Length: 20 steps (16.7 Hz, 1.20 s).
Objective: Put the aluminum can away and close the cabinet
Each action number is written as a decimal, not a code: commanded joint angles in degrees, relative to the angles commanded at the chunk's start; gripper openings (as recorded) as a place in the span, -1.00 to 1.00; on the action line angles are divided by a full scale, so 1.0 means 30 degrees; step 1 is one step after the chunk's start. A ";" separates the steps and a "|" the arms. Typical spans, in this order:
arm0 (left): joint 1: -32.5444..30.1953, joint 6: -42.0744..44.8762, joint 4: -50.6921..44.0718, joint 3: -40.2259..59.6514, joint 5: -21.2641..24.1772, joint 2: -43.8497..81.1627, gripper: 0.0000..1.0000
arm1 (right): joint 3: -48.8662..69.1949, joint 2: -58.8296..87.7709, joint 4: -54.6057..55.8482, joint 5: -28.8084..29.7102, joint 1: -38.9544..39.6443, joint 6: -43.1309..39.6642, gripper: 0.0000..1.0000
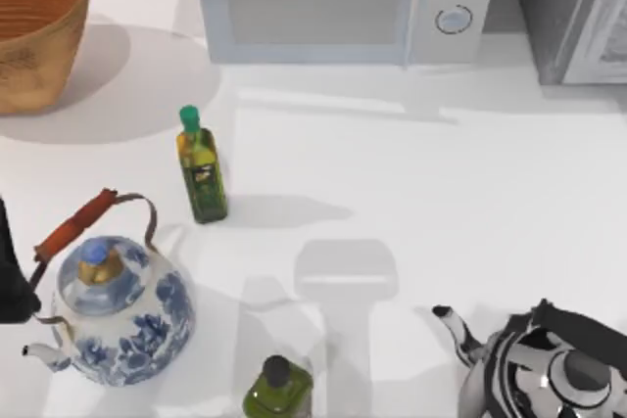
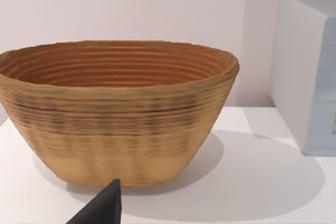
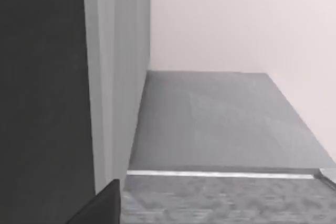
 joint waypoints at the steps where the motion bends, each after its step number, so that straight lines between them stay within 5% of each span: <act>1: 0.0000 0.0000 0.0000 0.0000 0.0000 0.0000 1.00 | 0.0083 -0.0056 -0.0018 0.1600 0.1568 -0.0017 1.00; 8: 0.0000 0.0000 0.0000 0.0000 0.0000 0.0000 1.00 | -0.0088 -0.0482 -0.0401 1.3956 1.3554 0.0001 1.00; 12: 0.0000 0.0000 0.0000 0.0000 0.0000 0.0000 1.00 | -0.0666 -0.0672 -0.0746 1.9261 1.8899 0.0061 1.00; 15: 0.0000 0.0000 0.0000 0.0000 0.0000 0.0000 1.00 | -0.1005 -0.0701 -0.0965 2.1398 2.1054 0.0029 1.00; 20: 0.0000 0.0000 0.0000 0.0000 0.0000 0.0000 1.00 | -0.1085 -0.0698 -0.1019 2.1804 2.1464 0.0011 1.00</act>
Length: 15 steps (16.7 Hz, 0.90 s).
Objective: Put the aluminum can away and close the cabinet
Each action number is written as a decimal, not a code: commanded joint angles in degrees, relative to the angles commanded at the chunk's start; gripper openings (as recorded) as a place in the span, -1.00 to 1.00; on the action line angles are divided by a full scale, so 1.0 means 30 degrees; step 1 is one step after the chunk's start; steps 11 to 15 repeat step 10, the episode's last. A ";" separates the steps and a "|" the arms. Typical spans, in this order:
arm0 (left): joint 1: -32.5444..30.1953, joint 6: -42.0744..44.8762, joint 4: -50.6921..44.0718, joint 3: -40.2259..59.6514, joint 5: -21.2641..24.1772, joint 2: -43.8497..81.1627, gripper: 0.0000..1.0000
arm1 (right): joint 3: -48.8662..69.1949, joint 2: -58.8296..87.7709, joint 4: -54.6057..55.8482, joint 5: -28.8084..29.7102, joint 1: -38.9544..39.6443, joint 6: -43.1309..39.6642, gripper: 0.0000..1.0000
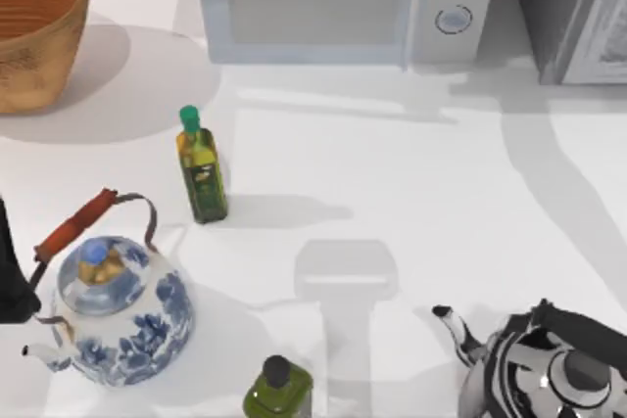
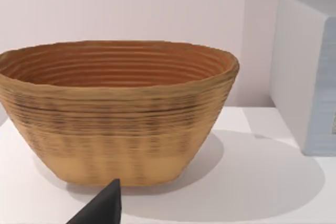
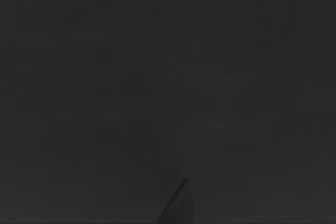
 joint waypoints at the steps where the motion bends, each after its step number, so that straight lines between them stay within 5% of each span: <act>1: 0.0000 0.0000 0.0000 0.0000 0.0000 0.0000 1.00 | 0.0183 -0.0429 -0.0115 0.0318 -0.0406 -0.0218 1.00; 15: 0.0000 0.0000 0.0000 0.0000 0.0000 0.0000 1.00 | 0.2195 0.2446 0.0760 -0.1248 -0.2017 -0.0186 1.00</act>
